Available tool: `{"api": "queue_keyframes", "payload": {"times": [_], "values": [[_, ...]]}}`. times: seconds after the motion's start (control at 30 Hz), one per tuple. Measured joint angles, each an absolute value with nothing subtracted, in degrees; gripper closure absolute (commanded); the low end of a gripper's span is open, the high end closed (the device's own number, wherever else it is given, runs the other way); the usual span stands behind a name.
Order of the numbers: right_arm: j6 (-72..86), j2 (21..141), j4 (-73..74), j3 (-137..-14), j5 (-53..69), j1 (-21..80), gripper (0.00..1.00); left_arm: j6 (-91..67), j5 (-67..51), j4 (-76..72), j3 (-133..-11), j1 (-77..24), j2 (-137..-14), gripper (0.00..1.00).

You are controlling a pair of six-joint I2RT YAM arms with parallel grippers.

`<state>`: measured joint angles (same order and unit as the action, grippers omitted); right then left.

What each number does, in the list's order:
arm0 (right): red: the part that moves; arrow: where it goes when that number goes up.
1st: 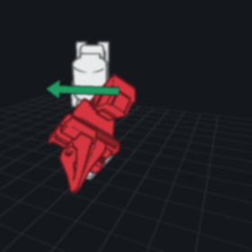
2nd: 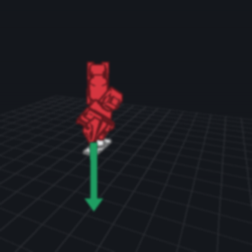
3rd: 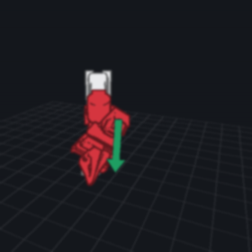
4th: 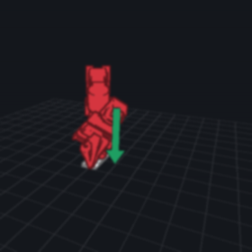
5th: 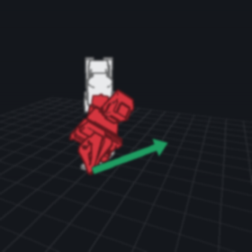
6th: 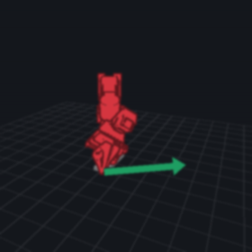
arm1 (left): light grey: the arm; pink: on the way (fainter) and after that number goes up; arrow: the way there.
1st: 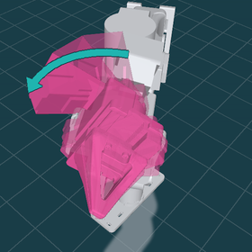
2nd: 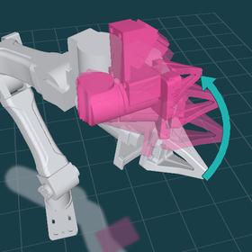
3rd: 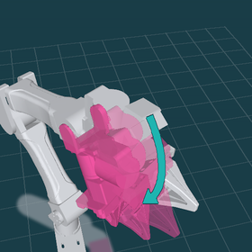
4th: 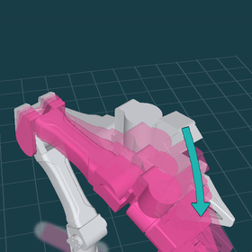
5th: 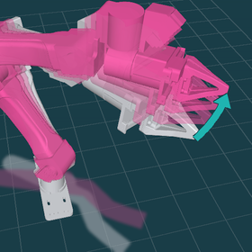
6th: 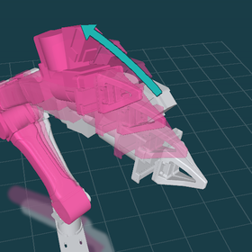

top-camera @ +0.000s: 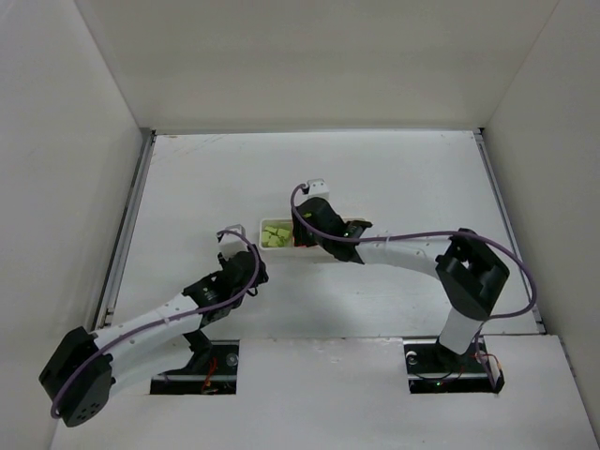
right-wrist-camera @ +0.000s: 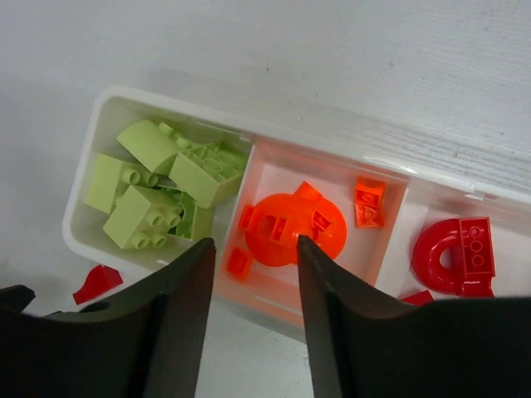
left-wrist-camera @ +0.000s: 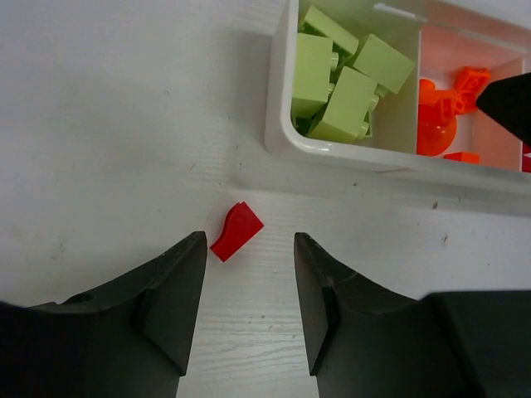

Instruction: Sort the legos into containers by color

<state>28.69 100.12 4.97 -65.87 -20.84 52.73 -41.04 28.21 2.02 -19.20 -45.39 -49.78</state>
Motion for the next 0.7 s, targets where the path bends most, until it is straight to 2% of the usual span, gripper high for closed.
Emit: {"api": "queue_keyframes", "payload": {"times": [0.17,0.33,0.6,0.7], "values": [[28.5,97.8,2.0,-63.6,-20.6,52.7,0.44,-41.1,29.1,2.1,-19.3,-46.0,-52.6,0.54],[28.9,89.8,-0.7,-56.4,-20.5,52.5,0.44,-40.6,29.6,2.4,-21.3,-47.0,-58.8,0.54],[29.1,82.6,-2.8,-51.2,-20.4,52.1,0.44,-39.9,30.1,1.0,-22.7,-47.0,-67.3,0.60],[29.1,81.8,-3.7,-50.0,-20.4,52.0,0.44,-39.5,30.1,-0.4,-23.1,-46.3,-68.4,0.65]]}}
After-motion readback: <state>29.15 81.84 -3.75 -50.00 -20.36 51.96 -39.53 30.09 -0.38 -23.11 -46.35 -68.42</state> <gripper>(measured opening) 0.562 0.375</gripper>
